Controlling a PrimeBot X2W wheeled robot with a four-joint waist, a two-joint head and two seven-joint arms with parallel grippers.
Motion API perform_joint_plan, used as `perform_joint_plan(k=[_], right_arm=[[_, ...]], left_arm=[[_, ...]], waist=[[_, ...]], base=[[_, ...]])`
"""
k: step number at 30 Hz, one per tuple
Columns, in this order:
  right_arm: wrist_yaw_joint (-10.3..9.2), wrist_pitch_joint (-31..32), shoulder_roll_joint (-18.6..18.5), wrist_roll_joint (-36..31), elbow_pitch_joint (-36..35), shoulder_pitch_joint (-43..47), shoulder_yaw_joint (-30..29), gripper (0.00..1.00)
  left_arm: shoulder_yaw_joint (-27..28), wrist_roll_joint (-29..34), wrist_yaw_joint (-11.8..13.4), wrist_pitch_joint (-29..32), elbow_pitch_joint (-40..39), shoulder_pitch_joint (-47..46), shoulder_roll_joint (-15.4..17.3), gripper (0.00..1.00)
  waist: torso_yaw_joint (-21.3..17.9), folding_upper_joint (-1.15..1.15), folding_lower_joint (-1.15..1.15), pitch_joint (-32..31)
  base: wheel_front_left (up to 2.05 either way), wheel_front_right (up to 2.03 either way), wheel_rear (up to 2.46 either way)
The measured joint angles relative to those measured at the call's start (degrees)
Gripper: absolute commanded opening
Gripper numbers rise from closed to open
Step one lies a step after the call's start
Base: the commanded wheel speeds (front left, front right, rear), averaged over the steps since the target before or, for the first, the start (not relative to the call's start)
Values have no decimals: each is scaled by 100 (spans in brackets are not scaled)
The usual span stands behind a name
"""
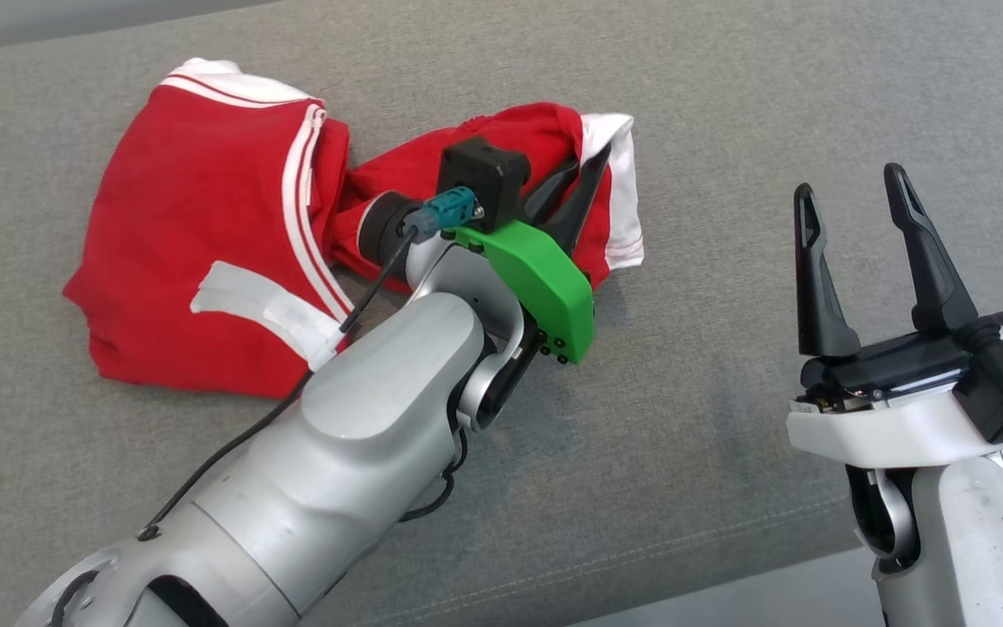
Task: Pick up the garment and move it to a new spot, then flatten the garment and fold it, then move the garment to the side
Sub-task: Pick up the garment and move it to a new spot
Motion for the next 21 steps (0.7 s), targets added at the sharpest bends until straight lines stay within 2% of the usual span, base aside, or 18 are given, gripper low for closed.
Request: perform_joint_plan(k=[6,12,17,18,19,20,21], right_arm=[[0,0,-2,55,-3,-41,-190,100],[0,0,-1,86,-9,-42,-227,100],[0,-1,-2,145,-4,-42,-141,100],[0,-1,-1,147,-1,-42,-123,100],[0,-1,-1,149,1,-41,-111,100],[0,-1,-1,151,2,-41,-104,100],[0,0,-1,149,2,-41,-105,100]], left_arm=[[-622,-358,76,-229,174,-40,1,0],[-928,-689,213,-445,-16,-435,-7,0],[-1259,-932,332,-393,503,-439,-2,0],[-1306,-967,332,-381,593,-413,-5,28],[-1346,-983,327,-356,687,-375,-5,76],[-1388,-1002,315,-353,742,-322,-3,100],[-1428,-1016,279,-350,786,-269,0,100]], waist=[[-344,0,0,118],[-624,0,0,194],[-730,0,0,223],[-724,0,0,226],[-710,0,0,227],[-690,0,0,227],[-663,0,0,226]], base=[[0,0,0],[0,0,0],[0,0,0],[0,0,0],[0,0,0],[0,0,0],[0,0,0]])
